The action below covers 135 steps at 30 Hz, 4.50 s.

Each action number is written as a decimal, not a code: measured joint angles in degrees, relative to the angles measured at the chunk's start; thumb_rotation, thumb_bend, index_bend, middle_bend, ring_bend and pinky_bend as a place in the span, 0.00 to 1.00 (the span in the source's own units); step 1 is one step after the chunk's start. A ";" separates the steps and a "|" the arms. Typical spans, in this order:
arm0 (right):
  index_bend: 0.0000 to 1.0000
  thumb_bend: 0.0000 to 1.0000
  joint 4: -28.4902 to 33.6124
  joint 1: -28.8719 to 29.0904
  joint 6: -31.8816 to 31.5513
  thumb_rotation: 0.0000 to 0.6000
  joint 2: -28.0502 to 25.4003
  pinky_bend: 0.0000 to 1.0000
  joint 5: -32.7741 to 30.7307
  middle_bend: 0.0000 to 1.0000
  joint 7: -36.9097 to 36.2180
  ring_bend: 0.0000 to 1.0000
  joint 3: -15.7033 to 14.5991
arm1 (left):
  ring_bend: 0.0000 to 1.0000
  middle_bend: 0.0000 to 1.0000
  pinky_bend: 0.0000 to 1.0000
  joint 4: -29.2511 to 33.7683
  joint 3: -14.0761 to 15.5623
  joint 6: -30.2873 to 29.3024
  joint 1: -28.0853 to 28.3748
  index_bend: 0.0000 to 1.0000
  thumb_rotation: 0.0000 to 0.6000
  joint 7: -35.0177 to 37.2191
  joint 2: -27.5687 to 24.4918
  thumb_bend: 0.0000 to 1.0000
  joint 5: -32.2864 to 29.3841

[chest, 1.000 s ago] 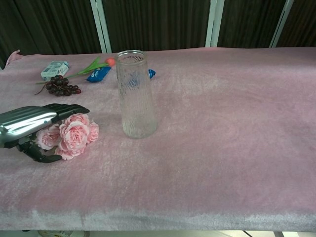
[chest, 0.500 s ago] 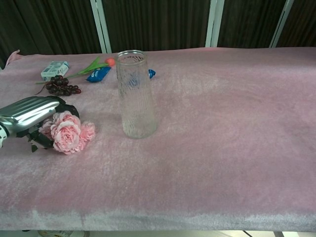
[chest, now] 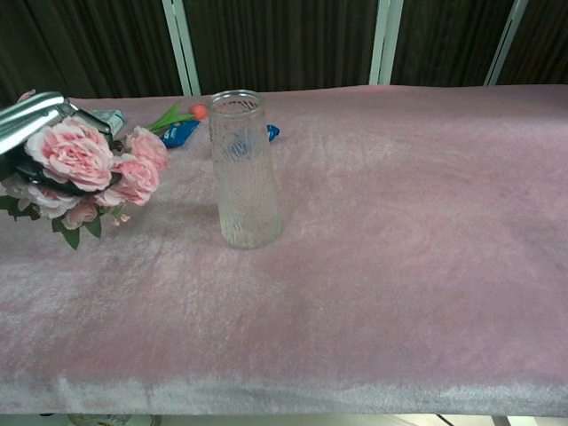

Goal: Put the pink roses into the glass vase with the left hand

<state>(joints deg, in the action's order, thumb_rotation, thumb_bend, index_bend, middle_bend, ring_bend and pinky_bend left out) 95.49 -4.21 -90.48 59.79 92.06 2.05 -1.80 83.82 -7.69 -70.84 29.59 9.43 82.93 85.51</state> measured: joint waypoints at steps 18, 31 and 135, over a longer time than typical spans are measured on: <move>0.00 0.30 0.22 0.67 1.57 1.00 0.12 0.00 -0.03 0.00 0.84 0.00 -0.12 | 0.66 0.87 0.62 49.26 -29.88 9.66 2.36 0.85 1.00 23.49 -34.30 0.44 -43.37; 0.00 0.30 -0.14 -0.03 0.11 1.00 -0.83 0.00 -0.26 0.00 -1.95 0.00 0.04 | 0.66 0.88 0.65 51.00 -35.78 8.52 21.07 0.85 1.00 20.74 -34.01 0.44 -68.75; 0.00 0.30 -0.48 -1.01 0.59 1.00 0.79 0.00 -3.91 0.00 1.76 0.00 2.07 | 0.00 0.00 0.00 4.70 6.01 -12.34 -15.38 0.00 1.00 -17.54 -15.08 0.27 8.80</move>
<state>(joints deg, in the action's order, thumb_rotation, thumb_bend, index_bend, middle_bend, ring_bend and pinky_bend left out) 95.02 -5.21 -89.89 60.58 88.16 3.81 0.27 88.52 -1.68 -83.18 14.20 -8.11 67.85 94.31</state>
